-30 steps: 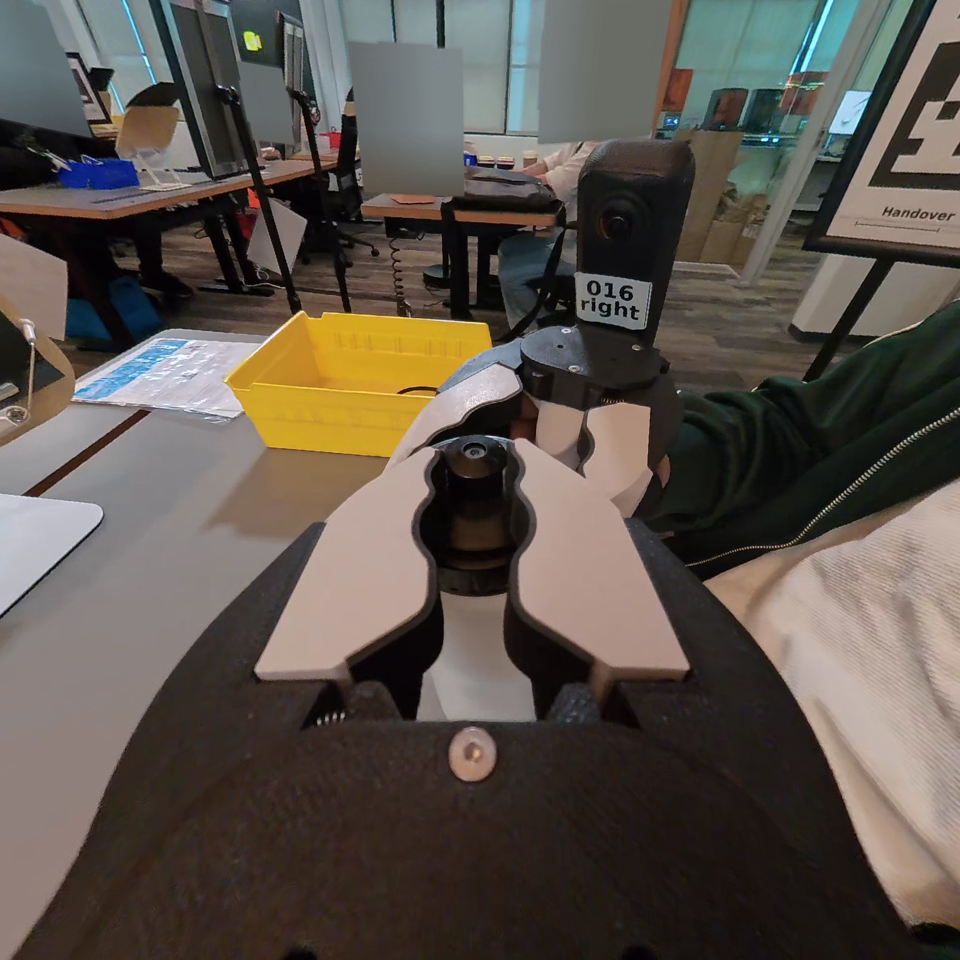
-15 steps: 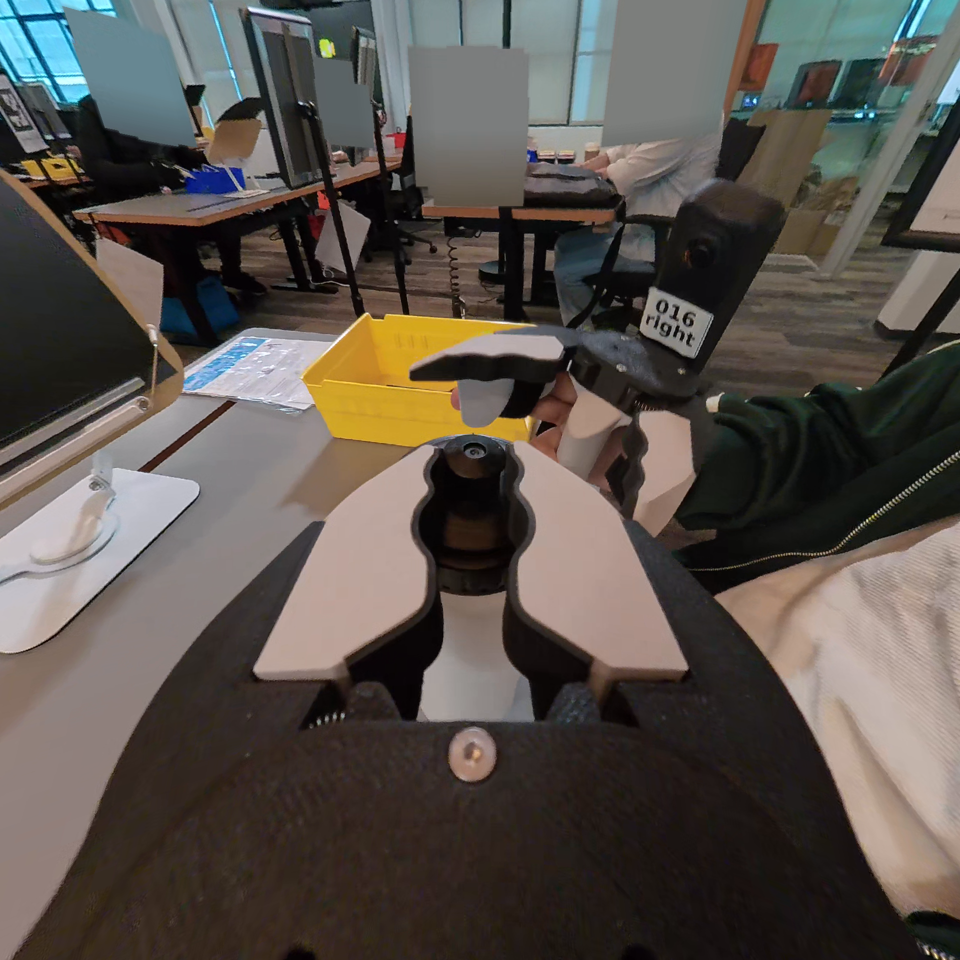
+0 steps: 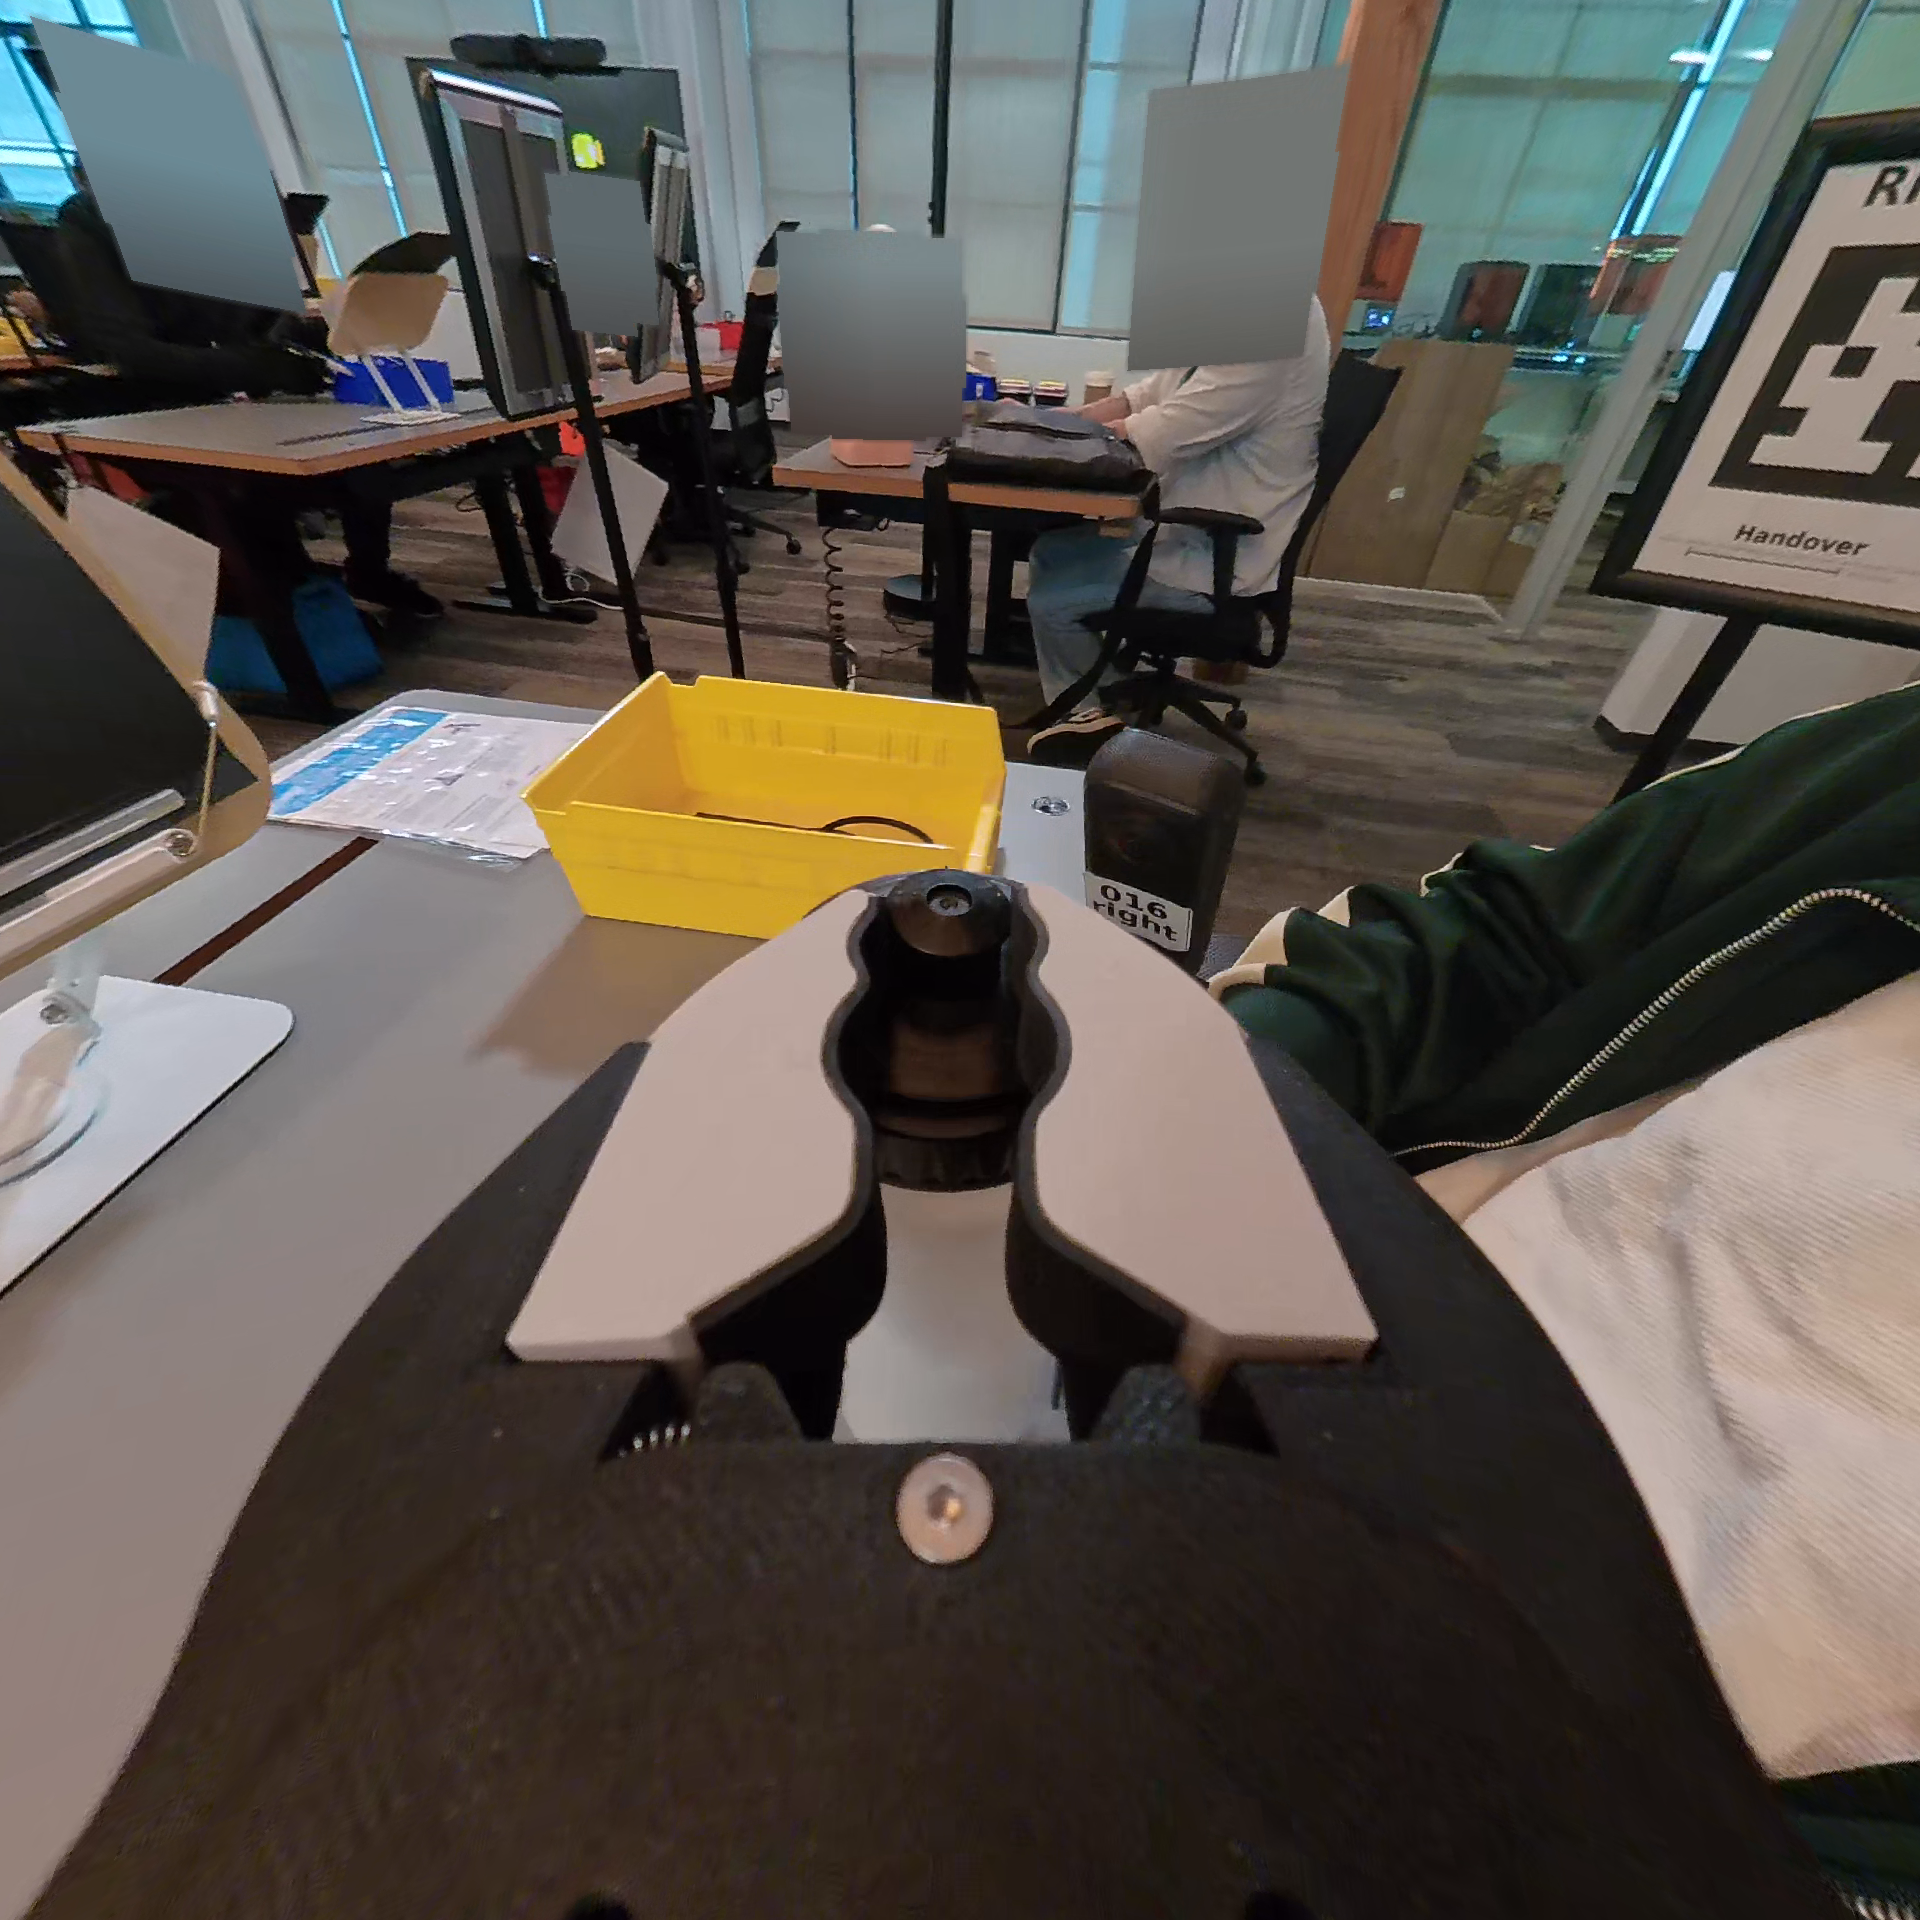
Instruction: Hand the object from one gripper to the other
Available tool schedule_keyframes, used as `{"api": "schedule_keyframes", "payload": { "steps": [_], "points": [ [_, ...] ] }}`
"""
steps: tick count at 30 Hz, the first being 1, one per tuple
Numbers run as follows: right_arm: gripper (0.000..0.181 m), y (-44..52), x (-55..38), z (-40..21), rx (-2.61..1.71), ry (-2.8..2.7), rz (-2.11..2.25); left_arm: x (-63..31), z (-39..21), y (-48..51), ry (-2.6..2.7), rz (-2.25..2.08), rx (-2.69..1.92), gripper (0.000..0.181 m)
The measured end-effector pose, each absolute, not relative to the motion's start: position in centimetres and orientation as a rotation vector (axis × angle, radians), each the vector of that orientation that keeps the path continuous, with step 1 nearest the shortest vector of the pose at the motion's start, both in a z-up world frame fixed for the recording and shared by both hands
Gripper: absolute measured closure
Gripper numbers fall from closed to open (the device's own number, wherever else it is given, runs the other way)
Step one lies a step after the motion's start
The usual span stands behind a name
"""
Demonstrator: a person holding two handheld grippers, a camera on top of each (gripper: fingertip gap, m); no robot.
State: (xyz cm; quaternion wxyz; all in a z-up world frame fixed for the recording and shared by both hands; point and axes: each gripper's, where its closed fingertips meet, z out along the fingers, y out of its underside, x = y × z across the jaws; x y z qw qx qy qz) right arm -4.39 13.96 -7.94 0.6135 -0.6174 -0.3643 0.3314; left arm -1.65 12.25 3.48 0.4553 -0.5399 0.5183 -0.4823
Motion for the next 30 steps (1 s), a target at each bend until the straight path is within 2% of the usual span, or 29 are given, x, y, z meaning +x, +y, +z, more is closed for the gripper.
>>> {"api": "schedule_keyframes", "payload": {
  "steps": [7, 8, 10, 13, 18, 20, 26, 27, 29, 30],
  "points": [
    [0.094, 13.6, -4.1, -7.3, -1.405, -0.831, 0.758, -1.2, 4.3, 11.7, 1.245, -1.168, -1.256, 0.158],
    [0.094, 13.6, -4.0, -7.2, -1.402, -0.825, 0.757, -1.1, 4.6, 11.7, 1.227, -1.169, -1.235, 0.152],
    [0.094, 13.7, -3.8, -7.0, -1.394, -0.807, 0.759, -1.0, 5.2, 12.0, 1.178, -1.145, -1.212, 0.117],
    [0.094, 14.1, -3.0, -6.4, -1.388, -0.771, 0.772, -1.3, 5.9, 12.8, 1.119, -1.078, -1.175, 0.082],
    [0.094, 15.0, -1.3, -5.4, -1.383, -0.724, 0.760, -0.4, 3.9, 13.9, 1.140, -1.067, -1.244, 0.056],
    [0.094, 15.1, -0.9, -5.0, -1.380, -0.713, 0.753, 0.5, 2.7, 14.6, 1.112, -1.094, -1.282, 0.034],
    [0.094, 14.6, -1.3, -4.7, -1.377, -0.735, 0.745, 2.4, -0.3, 14.8, 1.140, -1.150, -1.325, 0.037],
    [0.094, 14.5, -1.4, -4.7, -1.378, -0.741, 0.746, 2.5, -0.2, 14.2, 1.158, -1.184, -1.300, 0.050],
    [0.094, 14.3, -1.8, -4.9, -1.383, -0.758, 0.741, 2.7, -0.2, 13.4, 1.190, -1.228, -1.293, 0.060],
    [0.094, 14.2, -1.9, -5.0, -1.384, -0.767, 0.735, 2.7, -0.2, 13.0, 1.211, -1.244, -1.276, 0.072]
  ]
}}
